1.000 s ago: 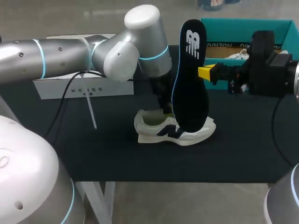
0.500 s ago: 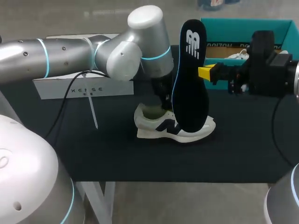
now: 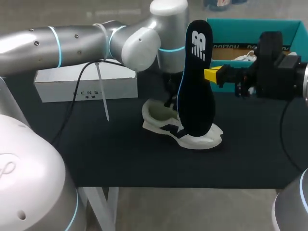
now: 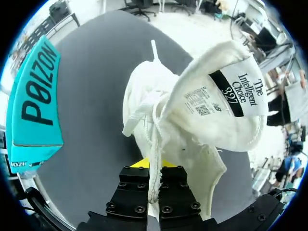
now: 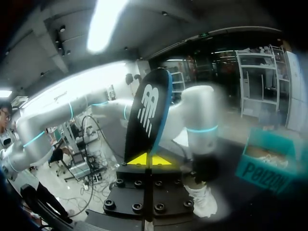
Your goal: Take the shoe out of the shoebox, open the shoe tongue, remove and reinsert the insole, then place the shoe into the shoebox
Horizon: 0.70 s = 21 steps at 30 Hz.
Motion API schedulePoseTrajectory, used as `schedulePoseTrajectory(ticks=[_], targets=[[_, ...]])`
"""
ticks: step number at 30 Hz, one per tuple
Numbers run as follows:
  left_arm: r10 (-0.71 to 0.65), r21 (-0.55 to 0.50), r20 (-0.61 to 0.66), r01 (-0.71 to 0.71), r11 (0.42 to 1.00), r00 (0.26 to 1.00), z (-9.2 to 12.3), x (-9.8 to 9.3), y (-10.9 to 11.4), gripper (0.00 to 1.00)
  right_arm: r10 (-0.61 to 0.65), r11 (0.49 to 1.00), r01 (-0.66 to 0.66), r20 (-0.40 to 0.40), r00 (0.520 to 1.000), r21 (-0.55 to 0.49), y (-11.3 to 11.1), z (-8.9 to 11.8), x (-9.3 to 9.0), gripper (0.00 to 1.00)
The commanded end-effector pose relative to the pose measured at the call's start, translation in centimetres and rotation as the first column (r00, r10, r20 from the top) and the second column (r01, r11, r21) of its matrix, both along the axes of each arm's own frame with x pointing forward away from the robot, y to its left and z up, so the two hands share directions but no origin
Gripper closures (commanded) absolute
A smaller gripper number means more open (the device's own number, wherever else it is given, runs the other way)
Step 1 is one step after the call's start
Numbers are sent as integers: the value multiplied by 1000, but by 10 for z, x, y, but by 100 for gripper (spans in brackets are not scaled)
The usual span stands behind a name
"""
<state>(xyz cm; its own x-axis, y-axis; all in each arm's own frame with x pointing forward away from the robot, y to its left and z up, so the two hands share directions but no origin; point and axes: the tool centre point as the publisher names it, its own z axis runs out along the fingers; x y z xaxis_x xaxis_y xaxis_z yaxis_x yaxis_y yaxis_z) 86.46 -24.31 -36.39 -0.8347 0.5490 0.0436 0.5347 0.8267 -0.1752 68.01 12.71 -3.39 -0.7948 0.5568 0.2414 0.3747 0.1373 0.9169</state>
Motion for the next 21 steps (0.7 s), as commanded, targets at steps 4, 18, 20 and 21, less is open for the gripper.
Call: schedulePoseTrajectory(ticks=[4,18,20,21], targets=[[-462,-70,23,462,884,887,37,19,17,100,-3,1000,3,1,1000,1,0,-2,-2,100],[-540,-369,130,546,752,831,62,39,37,100,-3,1000,3,1,1000,1,0,-2,-2,100],[-576,-329,119,580,746,809,62,42,33,100,-3,1000,3,1,1000,1,0,-2,-2,100],[-583,-311,108,585,749,805,62,42,33,100,-3,1000,3,1,1000,1,0,-2,-2,100]])
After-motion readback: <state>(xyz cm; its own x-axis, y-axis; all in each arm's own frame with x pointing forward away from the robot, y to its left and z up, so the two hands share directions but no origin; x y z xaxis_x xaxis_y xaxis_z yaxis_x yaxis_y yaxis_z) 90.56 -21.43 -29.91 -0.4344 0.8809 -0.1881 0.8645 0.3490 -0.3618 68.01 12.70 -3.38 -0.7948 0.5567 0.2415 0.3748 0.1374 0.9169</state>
